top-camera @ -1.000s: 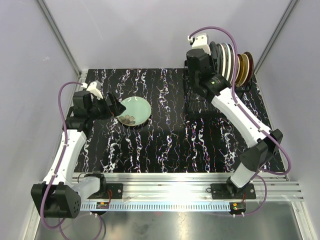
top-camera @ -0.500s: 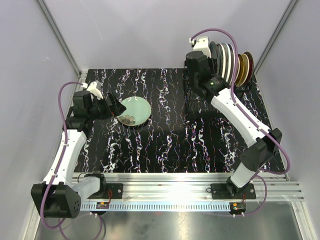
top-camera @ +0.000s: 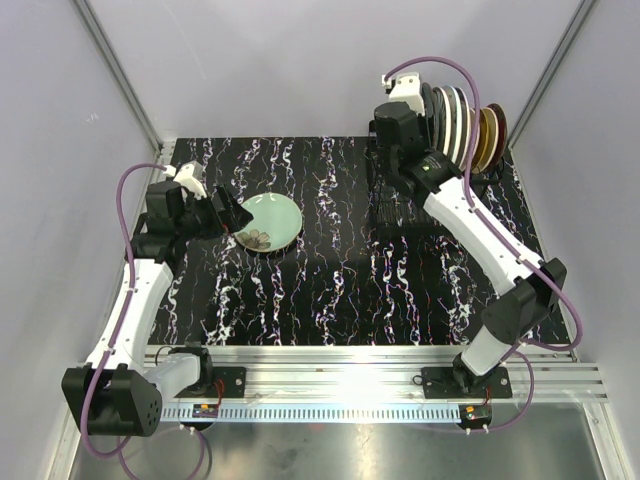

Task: Load the plates into the dish rack
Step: Insert the plate into the dish rack

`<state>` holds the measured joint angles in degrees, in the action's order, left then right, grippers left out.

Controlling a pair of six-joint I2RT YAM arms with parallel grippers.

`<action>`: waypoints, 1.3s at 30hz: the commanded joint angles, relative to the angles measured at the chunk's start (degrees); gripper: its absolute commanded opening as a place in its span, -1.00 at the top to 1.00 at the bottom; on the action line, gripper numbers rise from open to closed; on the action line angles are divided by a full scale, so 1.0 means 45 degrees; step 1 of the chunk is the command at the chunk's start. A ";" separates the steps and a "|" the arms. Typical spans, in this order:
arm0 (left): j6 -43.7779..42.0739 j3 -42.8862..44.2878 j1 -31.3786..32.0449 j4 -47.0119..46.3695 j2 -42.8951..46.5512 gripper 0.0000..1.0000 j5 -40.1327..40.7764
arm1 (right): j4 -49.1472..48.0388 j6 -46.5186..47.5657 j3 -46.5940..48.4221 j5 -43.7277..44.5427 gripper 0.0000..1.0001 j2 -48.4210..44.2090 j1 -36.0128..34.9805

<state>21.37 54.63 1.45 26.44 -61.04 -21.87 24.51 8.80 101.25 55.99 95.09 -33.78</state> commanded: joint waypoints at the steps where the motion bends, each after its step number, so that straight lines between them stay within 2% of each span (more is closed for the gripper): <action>1: 0.0096 0.0379 0.0009 -0.0543 0.0028 -0.98 -0.0375 | -0.0858 -0.0080 0.0234 0.0352 0.46 -0.0799 0.0104; 13: 0.0096 0.0340 0.0009 -0.0562 0.0009 -0.98 -0.0433 | -0.0292 -0.0021 0.0975 0.0059 0.30 -0.0896 0.0104; 21: 0.0057 0.0360 0.0009 -0.0523 -0.0050 -0.98 -0.0316 | 0.0060 -0.0080 0.1425 -0.0312 0.06 -0.1150 0.0124; 28: 0.0057 0.0359 0.0009 -0.0504 -0.0147 -0.98 -0.0277 | 0.0254 -0.0176 0.1503 -0.0448 0.00 -0.1365 0.0124; 34: -0.0119 0.0418 0.0009 -0.0172 -0.0323 -0.98 0.0424 | 0.1171 -0.1055 0.1757 -0.1599 0.00 -0.2126 0.0104; 39: -0.0080 0.0340 -0.0030 -0.0133 -0.0420 -0.98 0.0894 | 0.1292 -0.1505 0.0627 -0.2849 -0.04 -0.3547 0.0104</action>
<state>21.34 54.63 1.45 27.07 -62.46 -20.03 30.17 4.84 105.45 47.92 85.58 -33.52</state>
